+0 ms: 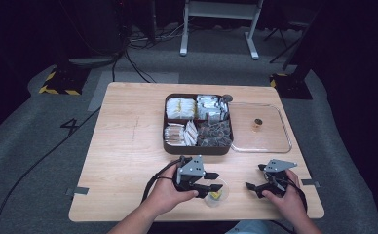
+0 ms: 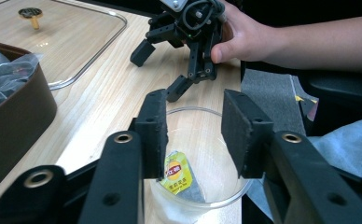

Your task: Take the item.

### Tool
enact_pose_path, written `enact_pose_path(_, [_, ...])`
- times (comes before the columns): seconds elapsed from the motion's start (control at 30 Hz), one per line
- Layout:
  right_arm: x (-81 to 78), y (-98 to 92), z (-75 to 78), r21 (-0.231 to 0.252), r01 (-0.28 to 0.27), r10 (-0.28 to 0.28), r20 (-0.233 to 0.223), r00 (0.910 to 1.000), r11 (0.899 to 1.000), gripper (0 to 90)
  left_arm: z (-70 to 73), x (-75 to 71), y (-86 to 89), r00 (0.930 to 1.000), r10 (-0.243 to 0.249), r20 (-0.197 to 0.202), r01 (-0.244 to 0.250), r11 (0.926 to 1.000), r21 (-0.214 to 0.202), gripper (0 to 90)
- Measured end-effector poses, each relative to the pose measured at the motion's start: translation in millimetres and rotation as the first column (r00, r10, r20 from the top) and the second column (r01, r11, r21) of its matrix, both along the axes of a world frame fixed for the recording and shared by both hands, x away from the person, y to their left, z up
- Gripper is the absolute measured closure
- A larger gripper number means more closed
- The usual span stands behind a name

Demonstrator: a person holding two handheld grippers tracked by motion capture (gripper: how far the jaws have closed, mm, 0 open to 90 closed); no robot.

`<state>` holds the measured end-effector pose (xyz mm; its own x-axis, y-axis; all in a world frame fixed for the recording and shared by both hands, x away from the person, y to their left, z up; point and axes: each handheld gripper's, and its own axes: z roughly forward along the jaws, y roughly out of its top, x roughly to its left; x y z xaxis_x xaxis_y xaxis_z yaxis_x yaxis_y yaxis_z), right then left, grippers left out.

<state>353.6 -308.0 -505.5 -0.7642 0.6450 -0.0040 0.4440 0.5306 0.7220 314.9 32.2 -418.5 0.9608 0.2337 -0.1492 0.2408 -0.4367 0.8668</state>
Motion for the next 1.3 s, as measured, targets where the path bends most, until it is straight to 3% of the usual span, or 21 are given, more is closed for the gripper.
enact_pose_path(0.23, [0.0, 0.0, 0.0, 0.0, 0.0, 0.0, 0.0, 1.0, 1.0, 5.6, 7.3, 2.5, 6.2, 0.9982, 0.055, 0.024, -0.055, 0.9983, 0.021, 47.1])
enact_pose_path(0.33, [-0.1, 0.0, 0.0, 0.001, 0.001, -0.001, -0.001, 1.0, 1.0, 5.6, 14.5, 4.0, 12.5, 0.9937, 0.098, 0.055, -0.101, 0.9936, 0.052, 41.6])
enact_pose_path(0.6, [0.0, 0.0, 0.0, 0.001, 0.001, -0.001, 0.0, 1.0, 1.0, 5.6, 30.0, 8.2, 37.1, 0.9799, 0.185, 0.074, -0.189, 0.9805, 0.053, 35.6])
enact_pose_path(0.7, [0.0, 0.0, 0.0, 0.001, 0.001, -0.001, -0.001, 1.0, 1.0, 5.6, 33.4, 7.8, 49.3, 0.9711, 0.223, 0.086, -0.229, 0.9711, 0.068, 34.2])
enact_pose_path(0.9, [0.0, 0.0, 0.1, 0.001, 0.002, -0.002, -0.001, 1.0, 1.0, 5.6, 34.9, 5.1, 76.6, 0.9482, 0.3, 0.103, -0.311, 0.9452, 0.101, 31.4])
enact_pose_path(1.3, [0.0, 0.1, 0.1, 0.002, 0.002, -0.002, -0.001, 1.0, 1.0, 5.6, 21.2, 1.5, 121.4, 0.9183, 0.377, 0.122, -0.393, 0.9031, 0.173, 27.6])
